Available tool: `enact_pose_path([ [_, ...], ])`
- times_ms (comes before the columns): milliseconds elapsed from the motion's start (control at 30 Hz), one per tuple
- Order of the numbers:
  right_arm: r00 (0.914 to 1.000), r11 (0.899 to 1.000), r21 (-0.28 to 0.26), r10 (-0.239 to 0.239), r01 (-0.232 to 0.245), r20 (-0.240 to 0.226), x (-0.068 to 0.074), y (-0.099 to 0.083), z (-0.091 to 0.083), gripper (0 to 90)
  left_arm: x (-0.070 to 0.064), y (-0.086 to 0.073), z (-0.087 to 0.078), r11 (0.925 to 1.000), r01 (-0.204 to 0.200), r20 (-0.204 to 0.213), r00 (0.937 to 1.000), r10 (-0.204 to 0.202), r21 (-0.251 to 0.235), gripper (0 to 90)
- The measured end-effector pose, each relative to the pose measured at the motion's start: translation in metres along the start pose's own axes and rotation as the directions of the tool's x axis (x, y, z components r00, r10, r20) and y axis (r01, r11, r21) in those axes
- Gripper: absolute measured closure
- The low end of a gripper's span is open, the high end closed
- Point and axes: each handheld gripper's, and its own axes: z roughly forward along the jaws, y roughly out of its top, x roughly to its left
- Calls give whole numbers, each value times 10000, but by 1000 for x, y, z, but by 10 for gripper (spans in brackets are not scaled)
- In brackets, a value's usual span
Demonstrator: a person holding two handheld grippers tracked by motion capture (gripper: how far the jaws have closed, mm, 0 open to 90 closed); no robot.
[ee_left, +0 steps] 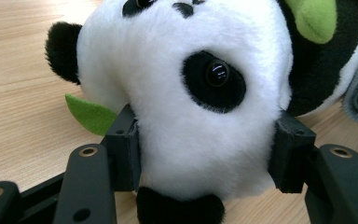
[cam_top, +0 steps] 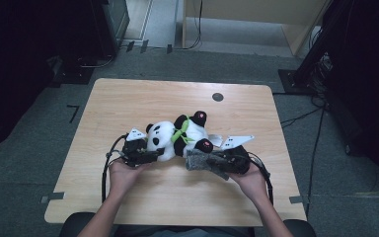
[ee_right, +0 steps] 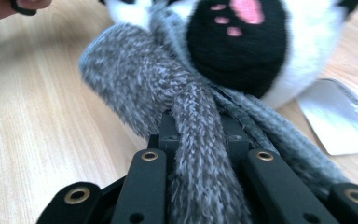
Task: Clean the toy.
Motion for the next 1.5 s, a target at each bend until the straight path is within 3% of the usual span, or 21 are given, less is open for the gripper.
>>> enact_pose_path([
  [300,9990,10000,-49,86,-84,432,-12,-1,-17,772,0,0,0,10000,-55,22,10000,55,37,397],
  [567,9929,9959,-512,787,-743,898,-30,-5,-31,774,1,-1,0,10000,-57,37,10000,57,28,396],
  [767,9830,9870,-1135,1283,-1137,1311,-38,1,-43,776,1,-2,0,9999,-141,45,9999,141,30,392],
  [800,9796,9787,-1554,1548,-1343,1280,-42,3,-48,776,0,-2,0,9997,-232,13,9997,232,24,390],
  [867,9769,9714,-1813,1764,-1531,1204,-42,5,-50,775,0,-2,0,9997,-227,6,9997,226,17,386],
  [1133,9856,9701,-2111,1421,-1202,915,-30,30,-45,774,-1,-3,-1,9998,-179,5,9998,179,-42,365],
  [1200,9902,9754,-1985,1137,-958,809,-21,45,-37,774,-1,-3,-1,9999,-114,4,9999,114,-98,360],
  [1500,9977,9801,-1913,603,-532,317,-3,83,-7,770,-2,-2,0,9999,-53,-27,10000,53,-118,348],
])
